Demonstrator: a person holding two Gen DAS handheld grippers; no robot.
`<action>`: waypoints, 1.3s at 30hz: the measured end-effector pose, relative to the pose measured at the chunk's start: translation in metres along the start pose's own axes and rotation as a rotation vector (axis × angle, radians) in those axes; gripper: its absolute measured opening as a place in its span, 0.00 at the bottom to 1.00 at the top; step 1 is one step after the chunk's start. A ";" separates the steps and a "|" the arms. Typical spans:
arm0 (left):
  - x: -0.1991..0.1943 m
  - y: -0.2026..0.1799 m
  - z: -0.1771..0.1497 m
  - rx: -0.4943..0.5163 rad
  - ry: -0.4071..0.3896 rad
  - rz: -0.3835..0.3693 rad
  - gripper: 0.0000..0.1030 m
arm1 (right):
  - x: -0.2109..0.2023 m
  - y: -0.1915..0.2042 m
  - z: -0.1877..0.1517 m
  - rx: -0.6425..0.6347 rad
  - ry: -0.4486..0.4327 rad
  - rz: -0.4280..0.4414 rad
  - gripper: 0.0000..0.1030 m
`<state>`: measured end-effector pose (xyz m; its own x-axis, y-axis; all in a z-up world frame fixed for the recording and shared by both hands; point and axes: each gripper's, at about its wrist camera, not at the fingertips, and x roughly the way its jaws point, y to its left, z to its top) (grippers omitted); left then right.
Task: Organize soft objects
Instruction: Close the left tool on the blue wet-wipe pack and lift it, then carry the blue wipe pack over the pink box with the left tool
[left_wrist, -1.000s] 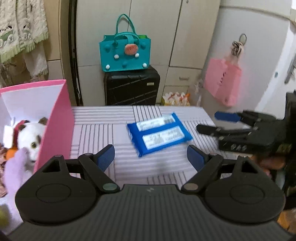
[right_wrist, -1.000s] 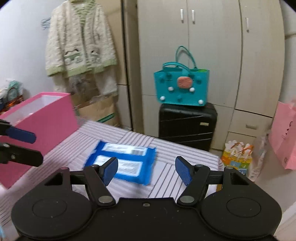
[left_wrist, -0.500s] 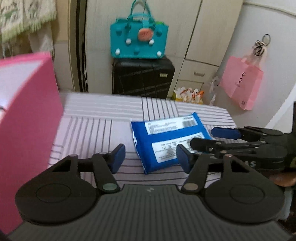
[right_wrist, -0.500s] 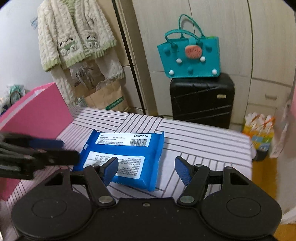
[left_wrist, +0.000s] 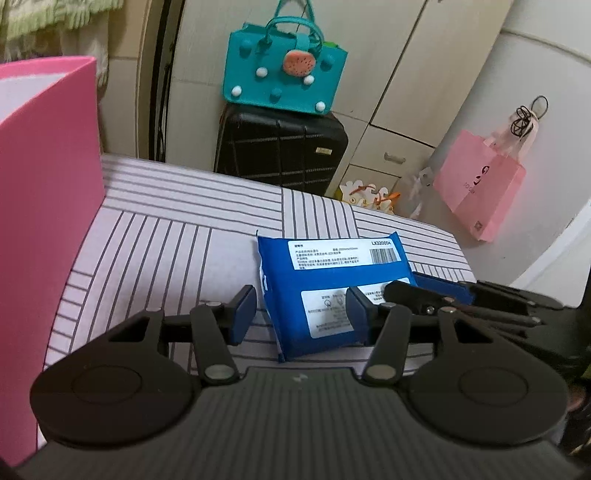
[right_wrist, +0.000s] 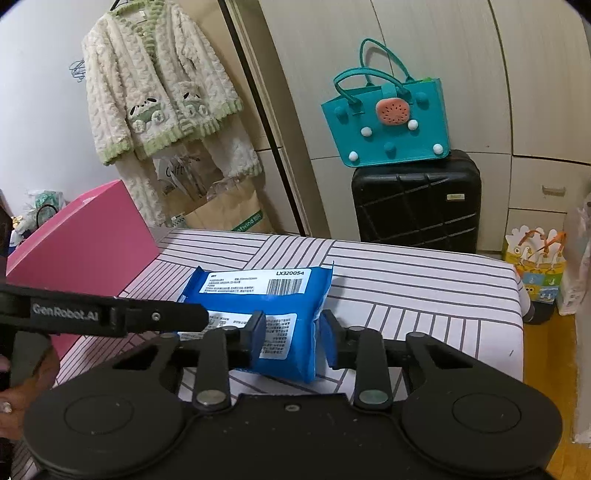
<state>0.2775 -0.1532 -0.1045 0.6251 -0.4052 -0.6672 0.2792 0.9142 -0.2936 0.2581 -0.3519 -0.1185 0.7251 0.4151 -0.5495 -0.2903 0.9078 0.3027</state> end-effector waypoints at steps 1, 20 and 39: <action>0.001 -0.003 -0.002 0.037 -0.009 -0.002 0.50 | 0.000 0.000 0.000 -0.002 0.001 0.001 0.32; -0.063 -0.027 -0.011 0.111 -0.067 -0.063 0.30 | -0.031 0.004 0.003 0.104 0.011 0.069 0.29; -0.218 -0.008 -0.051 0.241 -0.028 -0.129 0.30 | -0.132 0.108 -0.012 0.013 0.184 0.219 0.35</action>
<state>0.1021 -0.0723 0.0082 0.5919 -0.5211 -0.6149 0.5210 0.8295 -0.2013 0.1241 -0.3078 -0.0226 0.5201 0.6059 -0.6019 -0.4183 0.7952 0.4390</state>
